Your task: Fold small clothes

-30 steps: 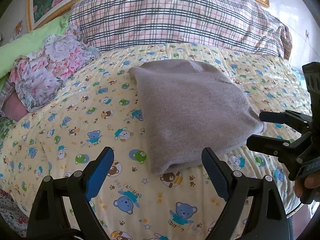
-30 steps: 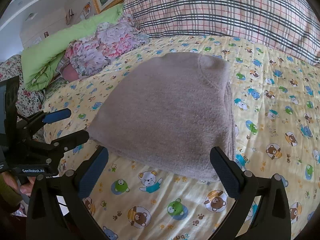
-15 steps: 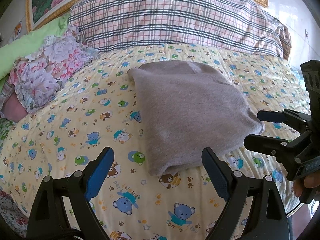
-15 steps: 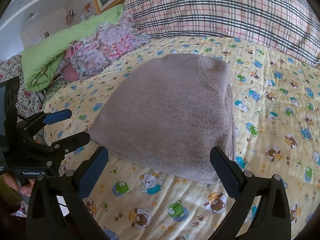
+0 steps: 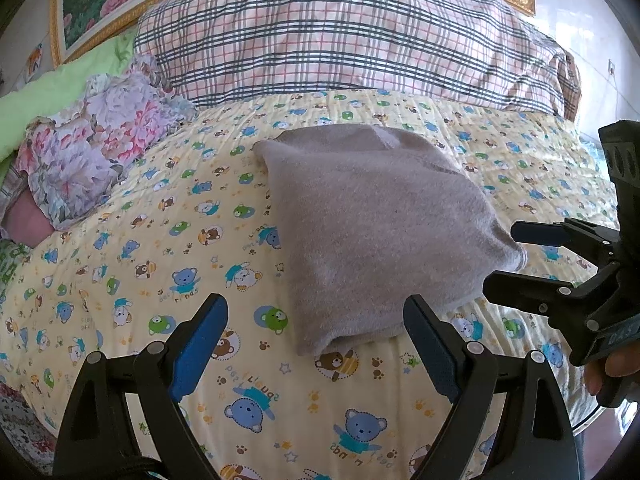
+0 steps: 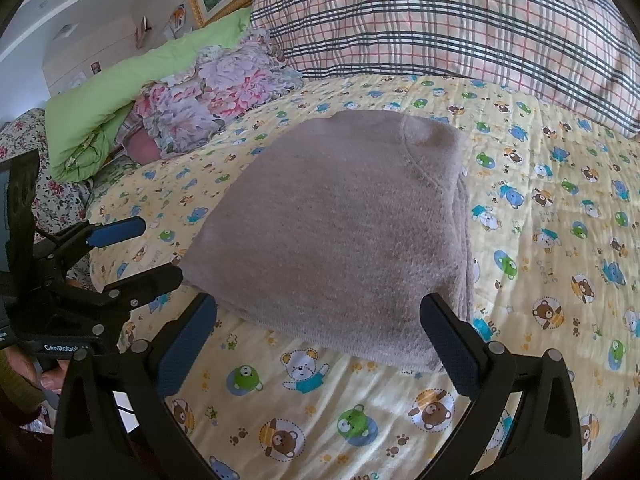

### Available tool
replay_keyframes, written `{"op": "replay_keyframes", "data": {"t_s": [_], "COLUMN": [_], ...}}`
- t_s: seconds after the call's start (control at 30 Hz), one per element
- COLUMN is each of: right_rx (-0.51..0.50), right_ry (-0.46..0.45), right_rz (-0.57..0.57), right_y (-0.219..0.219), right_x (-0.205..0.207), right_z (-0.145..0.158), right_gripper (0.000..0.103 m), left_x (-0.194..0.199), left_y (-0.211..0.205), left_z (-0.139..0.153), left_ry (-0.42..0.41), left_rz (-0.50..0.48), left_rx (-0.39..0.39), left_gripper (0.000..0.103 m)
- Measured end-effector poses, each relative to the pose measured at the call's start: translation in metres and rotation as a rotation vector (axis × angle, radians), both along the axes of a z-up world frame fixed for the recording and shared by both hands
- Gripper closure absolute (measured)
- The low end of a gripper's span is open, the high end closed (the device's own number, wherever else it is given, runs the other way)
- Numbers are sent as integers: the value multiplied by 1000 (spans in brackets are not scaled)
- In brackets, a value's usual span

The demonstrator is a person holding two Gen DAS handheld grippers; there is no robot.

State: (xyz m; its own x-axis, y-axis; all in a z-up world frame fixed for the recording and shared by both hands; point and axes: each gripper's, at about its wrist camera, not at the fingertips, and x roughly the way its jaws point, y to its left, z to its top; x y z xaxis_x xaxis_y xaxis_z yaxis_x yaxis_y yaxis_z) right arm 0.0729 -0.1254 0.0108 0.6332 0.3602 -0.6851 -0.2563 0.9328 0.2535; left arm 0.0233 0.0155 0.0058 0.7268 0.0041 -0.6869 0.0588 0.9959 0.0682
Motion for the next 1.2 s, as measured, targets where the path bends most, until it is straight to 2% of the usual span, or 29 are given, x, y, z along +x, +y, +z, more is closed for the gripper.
{"op": "replay_keyframes", "data": {"t_s": [1.2], "right_rx": [9], "right_ry": [1], "right_rz": [1], "right_y": [-4], "right_x": [3], "right_z": [3], "right_gripper": [1], "left_x": [7], "left_y": [0], "left_z": [2], "left_ry": [18], "left_rz": [-3], "left_rx": [-17], "left_gripper": [13]}}
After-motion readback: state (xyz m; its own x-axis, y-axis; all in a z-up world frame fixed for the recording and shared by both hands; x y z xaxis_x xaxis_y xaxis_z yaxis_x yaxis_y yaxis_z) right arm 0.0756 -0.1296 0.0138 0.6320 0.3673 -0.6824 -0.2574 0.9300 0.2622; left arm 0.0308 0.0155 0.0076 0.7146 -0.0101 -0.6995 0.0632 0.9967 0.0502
